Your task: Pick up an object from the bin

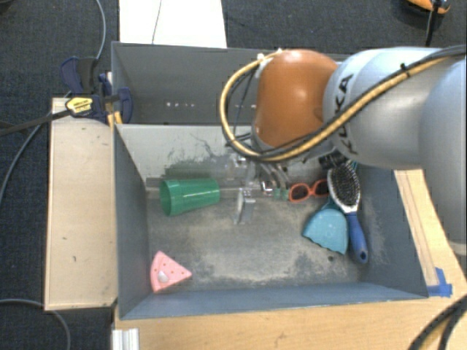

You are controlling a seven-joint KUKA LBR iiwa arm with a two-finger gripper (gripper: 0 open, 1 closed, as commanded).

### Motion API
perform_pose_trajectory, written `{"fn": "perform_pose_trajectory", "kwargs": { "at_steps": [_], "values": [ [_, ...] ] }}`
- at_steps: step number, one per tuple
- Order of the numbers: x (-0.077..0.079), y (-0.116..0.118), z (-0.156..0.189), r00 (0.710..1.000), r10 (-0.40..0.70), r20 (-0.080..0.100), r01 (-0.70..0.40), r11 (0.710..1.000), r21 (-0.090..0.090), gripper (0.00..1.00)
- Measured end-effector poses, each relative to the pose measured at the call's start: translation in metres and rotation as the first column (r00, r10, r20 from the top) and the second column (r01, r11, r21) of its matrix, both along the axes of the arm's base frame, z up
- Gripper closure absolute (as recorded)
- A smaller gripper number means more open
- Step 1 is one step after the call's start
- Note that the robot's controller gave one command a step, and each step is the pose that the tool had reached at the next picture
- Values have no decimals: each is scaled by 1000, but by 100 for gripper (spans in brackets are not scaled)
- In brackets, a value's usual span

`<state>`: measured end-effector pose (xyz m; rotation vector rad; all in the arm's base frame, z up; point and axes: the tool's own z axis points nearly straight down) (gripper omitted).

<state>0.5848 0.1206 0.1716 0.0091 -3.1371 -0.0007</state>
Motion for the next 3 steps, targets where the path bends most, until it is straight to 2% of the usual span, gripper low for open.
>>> {"fn": "perform_pose_trajectory", "kwargs": {
  "at_steps": [1,2,3],
  "values": [
    [1,-1,5,1000,-2,7,2,1000,1,0],
    [5,24,-21,999,43,10,-43,999,0,0],
    [8,54,-66,1000,13,11,-13,1000,3,0]
  ]
}}
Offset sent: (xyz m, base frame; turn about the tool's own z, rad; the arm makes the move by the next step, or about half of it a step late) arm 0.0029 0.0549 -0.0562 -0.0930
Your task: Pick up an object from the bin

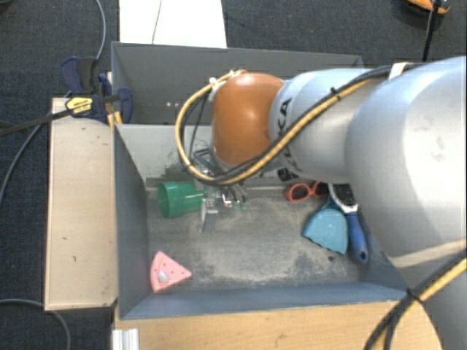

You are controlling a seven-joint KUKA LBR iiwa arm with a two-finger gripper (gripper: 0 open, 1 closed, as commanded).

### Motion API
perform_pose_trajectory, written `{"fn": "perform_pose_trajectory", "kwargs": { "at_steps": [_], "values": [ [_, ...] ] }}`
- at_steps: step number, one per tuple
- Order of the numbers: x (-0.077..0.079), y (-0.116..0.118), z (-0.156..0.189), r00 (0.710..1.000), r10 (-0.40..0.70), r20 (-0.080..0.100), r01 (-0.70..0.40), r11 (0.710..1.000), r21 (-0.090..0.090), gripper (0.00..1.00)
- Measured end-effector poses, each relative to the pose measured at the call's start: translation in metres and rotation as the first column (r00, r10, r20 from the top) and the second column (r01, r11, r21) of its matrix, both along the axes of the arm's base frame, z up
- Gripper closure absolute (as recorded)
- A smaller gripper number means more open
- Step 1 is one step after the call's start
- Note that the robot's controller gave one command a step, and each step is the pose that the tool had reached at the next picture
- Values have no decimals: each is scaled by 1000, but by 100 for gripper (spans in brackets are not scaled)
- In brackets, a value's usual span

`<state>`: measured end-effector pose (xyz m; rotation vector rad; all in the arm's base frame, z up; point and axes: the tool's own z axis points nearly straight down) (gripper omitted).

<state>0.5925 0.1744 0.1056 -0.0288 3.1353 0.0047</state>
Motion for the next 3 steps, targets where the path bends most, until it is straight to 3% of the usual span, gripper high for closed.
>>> {"fn": "perform_pose_trajectory", "kwargs": {
  "at_steps": [2,3],
  "values": [
    [-1,26,-11,989,-146,10,146,989,3,0],
    [-3,72,-34,987,-158,7,158,987,-3,100]
  ]
}}
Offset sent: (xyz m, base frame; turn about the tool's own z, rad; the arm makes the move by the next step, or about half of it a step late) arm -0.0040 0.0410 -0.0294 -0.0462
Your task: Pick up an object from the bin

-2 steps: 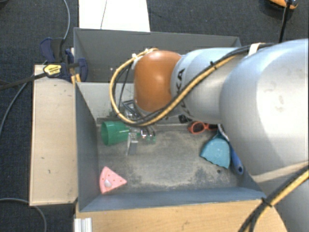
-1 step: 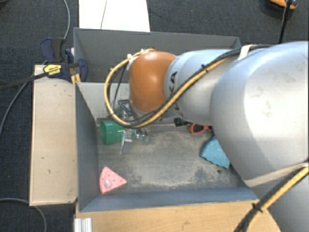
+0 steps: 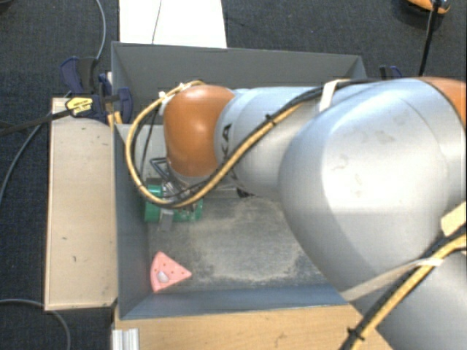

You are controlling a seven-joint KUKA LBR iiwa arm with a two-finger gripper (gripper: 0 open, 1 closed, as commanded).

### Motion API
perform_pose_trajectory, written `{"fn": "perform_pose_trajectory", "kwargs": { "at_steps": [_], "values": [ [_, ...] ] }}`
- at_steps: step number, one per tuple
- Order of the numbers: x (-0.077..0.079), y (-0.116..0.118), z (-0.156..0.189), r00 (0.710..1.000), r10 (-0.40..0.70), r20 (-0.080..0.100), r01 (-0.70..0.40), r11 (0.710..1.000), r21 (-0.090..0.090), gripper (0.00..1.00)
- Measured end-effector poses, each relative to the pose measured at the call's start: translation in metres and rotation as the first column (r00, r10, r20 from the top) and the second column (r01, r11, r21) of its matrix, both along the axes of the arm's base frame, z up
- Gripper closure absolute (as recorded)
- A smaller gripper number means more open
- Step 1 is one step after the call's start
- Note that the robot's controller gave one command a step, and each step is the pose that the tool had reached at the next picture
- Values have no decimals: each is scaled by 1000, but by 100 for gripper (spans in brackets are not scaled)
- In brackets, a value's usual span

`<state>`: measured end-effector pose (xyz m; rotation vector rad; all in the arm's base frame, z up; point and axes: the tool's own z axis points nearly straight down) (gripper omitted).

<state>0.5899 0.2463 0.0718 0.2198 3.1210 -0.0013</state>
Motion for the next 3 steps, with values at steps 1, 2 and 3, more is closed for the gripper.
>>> {"fn": "perform_pose_trajectory", "kwargs": {
  "at_steps": [1,2,3],
  "values": [
    [0,0,0,1000,-1,0,1,1000,0,100],
    [-8,0,-1,1000,13,1,-13,1000,-1,100],
    [-12,3,8,1000,28,1,-28,1000,0,100]
  ]
}}
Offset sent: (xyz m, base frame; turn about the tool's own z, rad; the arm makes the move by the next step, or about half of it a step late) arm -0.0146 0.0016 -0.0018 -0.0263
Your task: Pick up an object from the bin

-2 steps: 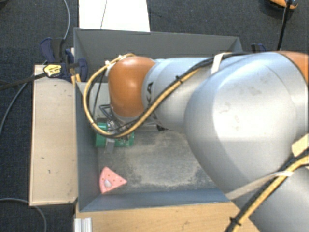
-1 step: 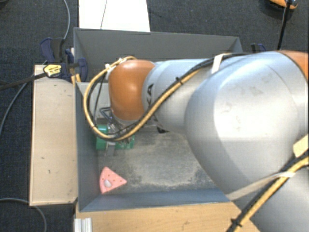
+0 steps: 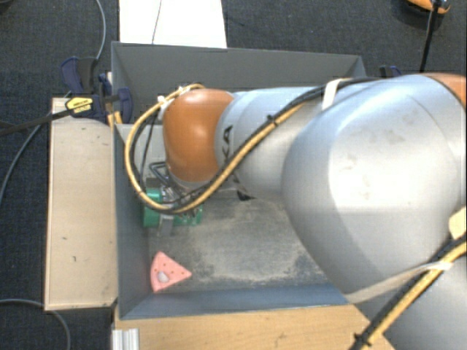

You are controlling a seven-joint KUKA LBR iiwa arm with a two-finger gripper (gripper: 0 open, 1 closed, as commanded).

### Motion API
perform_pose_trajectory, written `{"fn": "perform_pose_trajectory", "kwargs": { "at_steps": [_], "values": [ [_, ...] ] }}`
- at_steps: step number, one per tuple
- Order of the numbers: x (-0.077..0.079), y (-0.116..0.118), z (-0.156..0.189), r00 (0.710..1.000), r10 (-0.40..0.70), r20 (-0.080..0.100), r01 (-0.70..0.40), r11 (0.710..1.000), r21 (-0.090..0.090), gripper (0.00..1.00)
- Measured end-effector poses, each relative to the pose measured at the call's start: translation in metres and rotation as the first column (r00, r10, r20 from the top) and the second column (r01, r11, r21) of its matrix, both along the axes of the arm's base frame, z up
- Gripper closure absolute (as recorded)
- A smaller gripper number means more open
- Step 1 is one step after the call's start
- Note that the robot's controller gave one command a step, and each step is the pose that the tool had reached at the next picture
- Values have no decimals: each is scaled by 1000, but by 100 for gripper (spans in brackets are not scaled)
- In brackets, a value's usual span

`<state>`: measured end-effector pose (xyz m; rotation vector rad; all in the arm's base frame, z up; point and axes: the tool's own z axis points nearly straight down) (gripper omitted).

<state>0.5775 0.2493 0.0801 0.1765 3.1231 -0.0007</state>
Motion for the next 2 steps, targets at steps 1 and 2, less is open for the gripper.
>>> {"fn": "perform_pose_trajectory", "kwargs": {
  "at_steps": [1,2],
  "values": [
    [-9,-6,49,1000,15,-4,-15,1000,-3,100],
    [4,-5,52,1000,22,14,-22,1000,4,100]
  ]
}}
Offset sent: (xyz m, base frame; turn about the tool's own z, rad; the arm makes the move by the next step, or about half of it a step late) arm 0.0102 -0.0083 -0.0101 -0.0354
